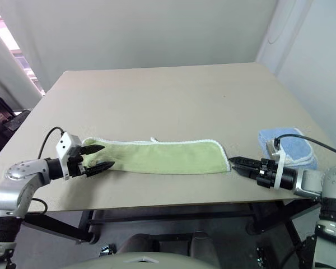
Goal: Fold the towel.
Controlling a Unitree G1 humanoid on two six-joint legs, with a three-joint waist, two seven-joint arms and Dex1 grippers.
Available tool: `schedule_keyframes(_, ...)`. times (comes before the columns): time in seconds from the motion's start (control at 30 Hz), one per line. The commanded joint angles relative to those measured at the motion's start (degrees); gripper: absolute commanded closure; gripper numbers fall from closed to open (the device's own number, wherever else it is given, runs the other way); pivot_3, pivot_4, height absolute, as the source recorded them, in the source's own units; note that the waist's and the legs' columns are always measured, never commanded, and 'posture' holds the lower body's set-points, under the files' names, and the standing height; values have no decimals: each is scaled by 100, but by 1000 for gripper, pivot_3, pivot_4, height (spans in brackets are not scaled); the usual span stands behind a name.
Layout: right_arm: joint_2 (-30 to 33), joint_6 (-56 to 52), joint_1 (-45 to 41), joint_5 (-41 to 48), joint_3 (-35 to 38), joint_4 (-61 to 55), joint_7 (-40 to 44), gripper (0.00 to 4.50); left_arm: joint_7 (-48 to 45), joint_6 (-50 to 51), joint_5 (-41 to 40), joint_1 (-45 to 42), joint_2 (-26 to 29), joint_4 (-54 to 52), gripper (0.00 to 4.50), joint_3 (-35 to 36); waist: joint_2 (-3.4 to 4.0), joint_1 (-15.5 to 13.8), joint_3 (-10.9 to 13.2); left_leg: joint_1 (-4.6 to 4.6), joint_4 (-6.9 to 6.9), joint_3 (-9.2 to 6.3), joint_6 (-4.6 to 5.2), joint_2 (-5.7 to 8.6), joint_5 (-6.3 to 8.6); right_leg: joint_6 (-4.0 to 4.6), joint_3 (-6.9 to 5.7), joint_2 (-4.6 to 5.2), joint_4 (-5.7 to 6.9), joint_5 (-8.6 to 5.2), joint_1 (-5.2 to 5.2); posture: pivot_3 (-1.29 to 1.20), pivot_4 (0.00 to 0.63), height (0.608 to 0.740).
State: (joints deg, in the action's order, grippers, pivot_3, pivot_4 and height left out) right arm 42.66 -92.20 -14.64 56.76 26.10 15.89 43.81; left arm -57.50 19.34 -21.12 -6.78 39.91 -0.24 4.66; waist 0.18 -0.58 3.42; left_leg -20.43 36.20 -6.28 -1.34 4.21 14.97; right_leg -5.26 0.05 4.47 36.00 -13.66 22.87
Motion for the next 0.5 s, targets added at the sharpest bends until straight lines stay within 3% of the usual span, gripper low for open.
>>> schedule_keyframes(0.03, -165, -30, 79, 310, -84, -360, -421, 1294, -14, -214, 164, -162, -17, -60, 217, -160, 0, 22, 0, 2, 2, 1, 0, -3, 0, 0, 1, -1, 0, 0, -3, 0, 0, 740)
schedule_keyframes(0.5, -1245, 88, -756, -372, 756, 267, -1795, 1294, 150, -130, 140, -164, -277, -155, 217, -267, -7, 11, -1, 5, 3, 0, 0, -7, 0, 1, 0, -15, 1, 2, -5, 0, 0, 740)
